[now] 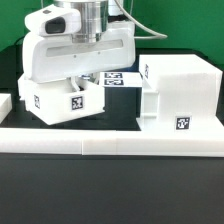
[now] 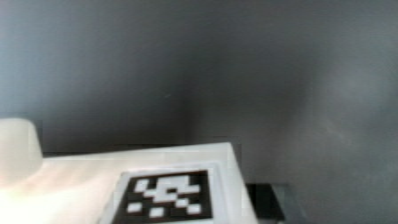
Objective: Assemble drawer
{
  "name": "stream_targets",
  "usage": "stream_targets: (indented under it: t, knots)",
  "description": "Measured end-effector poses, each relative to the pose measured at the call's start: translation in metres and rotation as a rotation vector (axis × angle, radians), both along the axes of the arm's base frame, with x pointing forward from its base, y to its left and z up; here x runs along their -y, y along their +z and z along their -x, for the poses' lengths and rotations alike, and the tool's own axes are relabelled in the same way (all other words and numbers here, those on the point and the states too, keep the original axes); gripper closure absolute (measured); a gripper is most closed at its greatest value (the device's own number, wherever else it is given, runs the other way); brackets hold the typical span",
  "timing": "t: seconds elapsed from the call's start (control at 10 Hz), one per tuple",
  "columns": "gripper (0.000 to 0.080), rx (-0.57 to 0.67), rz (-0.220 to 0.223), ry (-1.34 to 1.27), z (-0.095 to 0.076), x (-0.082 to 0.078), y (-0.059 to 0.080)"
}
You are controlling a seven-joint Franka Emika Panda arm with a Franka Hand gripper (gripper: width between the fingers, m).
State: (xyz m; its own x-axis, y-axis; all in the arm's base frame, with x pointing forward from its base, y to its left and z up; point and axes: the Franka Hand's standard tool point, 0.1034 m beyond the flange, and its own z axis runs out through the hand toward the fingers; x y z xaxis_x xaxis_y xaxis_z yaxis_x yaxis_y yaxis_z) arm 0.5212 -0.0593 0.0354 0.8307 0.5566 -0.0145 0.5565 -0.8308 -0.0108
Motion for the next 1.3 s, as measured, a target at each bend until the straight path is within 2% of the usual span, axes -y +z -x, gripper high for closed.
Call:
stream_targets:
  t: [0.2, 0.5, 1.0, 1.3]
  knots:
    - [0.0725, -0.003, 0.007, 0.161, -0.002, -0.004, -0.001]
    - [0.0725, -0.009, 0.009, 0.324, 0.000, 0.001, -0.002]
    - [0.0725, -0.021, 0.032, 0.769, 0.005, 0.001, -0.014]
    - [0.0725, -0.028, 0.037, 0.816, 0.006, 0.004, -0.015]
